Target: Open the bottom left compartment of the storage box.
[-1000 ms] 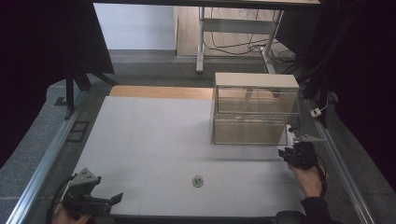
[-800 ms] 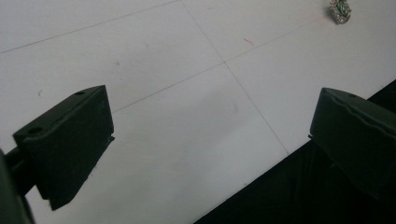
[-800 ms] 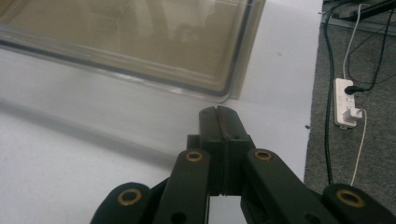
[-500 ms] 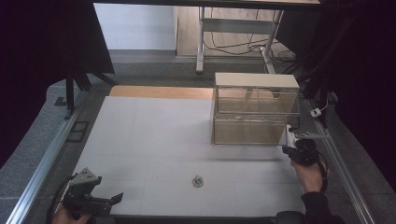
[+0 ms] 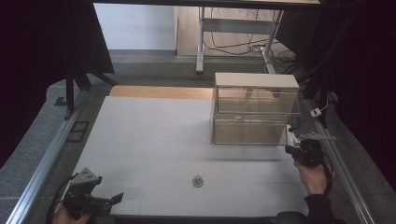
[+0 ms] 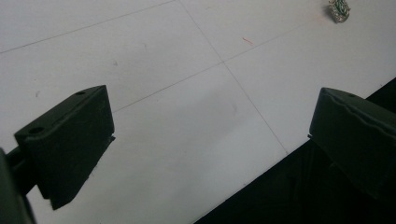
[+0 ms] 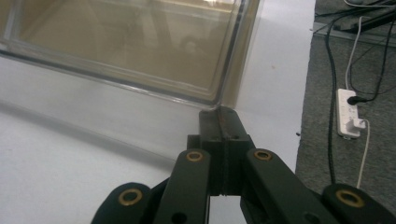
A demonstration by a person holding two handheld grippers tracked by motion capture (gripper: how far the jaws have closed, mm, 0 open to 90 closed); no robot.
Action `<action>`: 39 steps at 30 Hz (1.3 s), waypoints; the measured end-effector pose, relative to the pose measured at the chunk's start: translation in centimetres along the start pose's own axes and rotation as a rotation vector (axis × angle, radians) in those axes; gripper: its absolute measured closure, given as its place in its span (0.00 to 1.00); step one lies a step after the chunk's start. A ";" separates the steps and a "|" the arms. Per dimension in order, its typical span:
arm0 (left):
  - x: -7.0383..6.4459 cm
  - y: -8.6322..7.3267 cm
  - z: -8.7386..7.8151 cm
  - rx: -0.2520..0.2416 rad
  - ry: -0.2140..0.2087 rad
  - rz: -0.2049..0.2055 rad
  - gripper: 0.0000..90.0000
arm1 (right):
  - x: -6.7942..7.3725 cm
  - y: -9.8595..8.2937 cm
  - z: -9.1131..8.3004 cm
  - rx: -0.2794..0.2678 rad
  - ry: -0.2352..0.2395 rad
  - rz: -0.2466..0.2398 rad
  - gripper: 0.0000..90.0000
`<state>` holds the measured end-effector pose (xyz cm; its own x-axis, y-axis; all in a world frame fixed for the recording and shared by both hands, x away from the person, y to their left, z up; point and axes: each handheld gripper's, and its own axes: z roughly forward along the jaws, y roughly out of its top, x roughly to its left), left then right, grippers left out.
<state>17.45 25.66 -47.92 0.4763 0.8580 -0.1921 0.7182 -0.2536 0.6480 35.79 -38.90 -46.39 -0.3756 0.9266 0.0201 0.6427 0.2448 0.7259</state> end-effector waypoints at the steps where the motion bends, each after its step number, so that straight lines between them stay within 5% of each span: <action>1: 0.0 0.0 0.0 0.000 0.001 0.002 0.00 | -0.1 -0.1 -0.2 -0.012 0.003 0.007 1.00; 25: 0.0 0.1 0.0 0.003 -0.002 0.004 0.00 | 0.1 -0.2 -1.1 -0.034 0.019 0.003 1.00; 39: 0.0 0.1 0.0 -0.002 -0.006 0.000 0.00 | 0.5 0.7 -2.2 -0.120 0.041 0.011 1.00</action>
<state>17.52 25.67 -47.91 0.4792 0.8553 -0.1969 0.7174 -0.2524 0.6494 34.58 -38.92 -44.39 -0.3975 0.9159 0.0552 0.5637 0.1963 0.8023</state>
